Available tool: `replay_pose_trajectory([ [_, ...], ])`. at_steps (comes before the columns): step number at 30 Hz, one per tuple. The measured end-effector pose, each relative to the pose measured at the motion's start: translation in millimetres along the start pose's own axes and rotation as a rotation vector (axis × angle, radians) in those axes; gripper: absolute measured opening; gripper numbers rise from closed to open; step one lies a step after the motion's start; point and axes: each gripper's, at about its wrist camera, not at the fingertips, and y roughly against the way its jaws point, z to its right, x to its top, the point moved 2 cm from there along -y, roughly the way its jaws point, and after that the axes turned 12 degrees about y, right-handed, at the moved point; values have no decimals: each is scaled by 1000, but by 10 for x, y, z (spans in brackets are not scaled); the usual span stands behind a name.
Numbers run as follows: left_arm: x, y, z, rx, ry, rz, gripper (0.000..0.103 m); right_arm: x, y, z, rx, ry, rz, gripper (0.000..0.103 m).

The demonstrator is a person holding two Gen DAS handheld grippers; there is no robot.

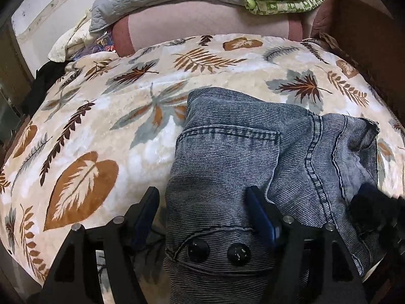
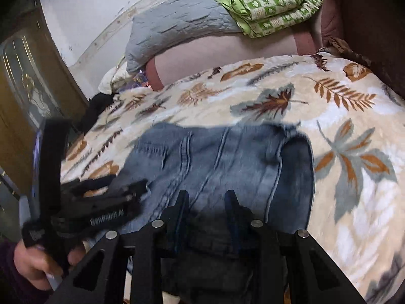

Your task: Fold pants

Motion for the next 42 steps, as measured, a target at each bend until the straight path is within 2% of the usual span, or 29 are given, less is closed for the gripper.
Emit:
replay_pose_trajectory([
  [11,-18,-29,-11,-20,19,12,73,-149,-140,43,-5,1,3,36],
  [19,-38,-101,-73,-43,66,22,81,-201,-163,-30,-45,46,38,37],
  [26,-52,-65,-115,-68,88,14,81,-216,-131,-63,-60,63,61,36],
  [37,-80,268,-141,-86,69,39,81,-232,-99,-83,-74,67,78,37],
  [40,-77,400,-160,-98,61,59,81,-232,-85,-128,-78,86,75,47],
  [42,-77,480,-175,-104,59,71,81,-214,-54,-174,-107,111,67,49],
])
